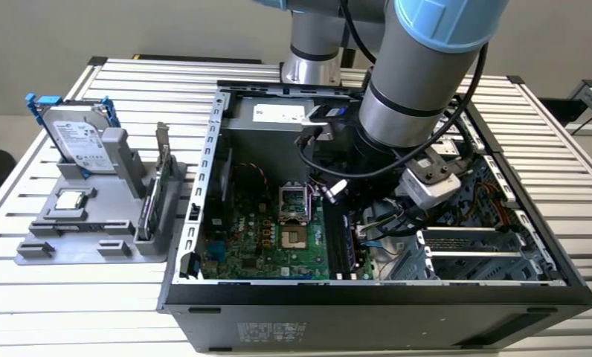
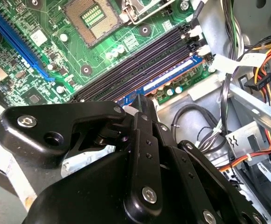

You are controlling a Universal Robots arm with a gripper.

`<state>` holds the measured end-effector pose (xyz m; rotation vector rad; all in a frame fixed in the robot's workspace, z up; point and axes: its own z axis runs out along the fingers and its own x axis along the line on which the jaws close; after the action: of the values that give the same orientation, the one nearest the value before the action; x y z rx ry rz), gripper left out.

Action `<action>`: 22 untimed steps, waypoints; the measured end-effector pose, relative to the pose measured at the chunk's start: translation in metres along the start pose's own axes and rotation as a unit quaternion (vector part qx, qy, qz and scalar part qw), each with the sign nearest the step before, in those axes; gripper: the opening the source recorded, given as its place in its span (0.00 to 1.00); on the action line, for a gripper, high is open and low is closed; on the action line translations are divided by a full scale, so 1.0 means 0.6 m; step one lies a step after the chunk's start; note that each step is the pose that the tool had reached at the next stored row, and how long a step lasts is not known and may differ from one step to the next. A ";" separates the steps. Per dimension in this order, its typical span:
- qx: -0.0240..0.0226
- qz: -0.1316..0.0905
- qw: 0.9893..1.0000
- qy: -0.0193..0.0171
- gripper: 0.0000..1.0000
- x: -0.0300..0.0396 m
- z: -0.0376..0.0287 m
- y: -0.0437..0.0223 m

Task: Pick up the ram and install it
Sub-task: 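Press down the ram until it locks into place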

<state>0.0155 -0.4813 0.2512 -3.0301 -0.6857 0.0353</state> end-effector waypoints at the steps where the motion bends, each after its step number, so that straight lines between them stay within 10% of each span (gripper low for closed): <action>1: 0.000 -0.001 1.000 0.000 0.00 0.000 0.000 0.000; 22: 0.003 -0.026 1.000 -0.007 0.00 0.002 0.001 -0.003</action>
<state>0.0155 -0.4792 0.2504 -3.0085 -0.7633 0.0563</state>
